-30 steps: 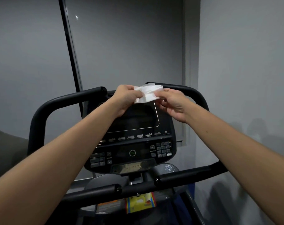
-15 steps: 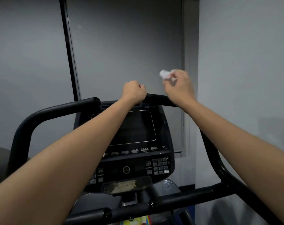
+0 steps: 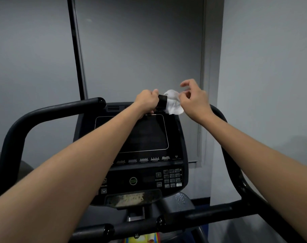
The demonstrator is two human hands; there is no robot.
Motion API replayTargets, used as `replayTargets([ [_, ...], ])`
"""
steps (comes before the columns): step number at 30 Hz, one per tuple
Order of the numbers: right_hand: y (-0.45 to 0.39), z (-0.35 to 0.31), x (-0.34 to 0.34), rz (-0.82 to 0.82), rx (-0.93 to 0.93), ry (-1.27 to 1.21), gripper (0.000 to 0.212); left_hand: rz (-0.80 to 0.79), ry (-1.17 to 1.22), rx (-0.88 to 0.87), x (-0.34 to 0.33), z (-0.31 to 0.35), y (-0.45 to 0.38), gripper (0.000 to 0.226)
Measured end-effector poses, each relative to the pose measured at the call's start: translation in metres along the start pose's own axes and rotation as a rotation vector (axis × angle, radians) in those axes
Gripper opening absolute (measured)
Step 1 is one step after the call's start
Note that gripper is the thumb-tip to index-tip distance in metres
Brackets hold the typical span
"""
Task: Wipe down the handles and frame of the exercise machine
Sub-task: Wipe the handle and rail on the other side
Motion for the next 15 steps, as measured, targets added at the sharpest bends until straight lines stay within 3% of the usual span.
replayTargets([
  [4, -0.010, -0.003, -0.020, -0.136, 0.040, 0.087, 0.033, -0.021, 0.057, 0.006, -0.002, -0.002, -0.003, 0.044],
  [13, -0.011, -0.001, -0.009, -0.047, 0.041, 0.111, 0.018, -0.040, 0.204, 0.034, -0.003, -0.009, -0.002, 0.035],
  [15, -0.013, -0.001, -0.012, -0.072, 0.049, 0.148, 0.026, -0.042, 0.190, 0.038, -0.001, -0.008, -0.002, 0.036],
])
Point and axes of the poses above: each hand's wrist, its own y-axis away from the middle knuckle, its own x-axis out of the back of the hand, z = x × y, the point moved 10 cm from there along -y, towards the middle knuckle
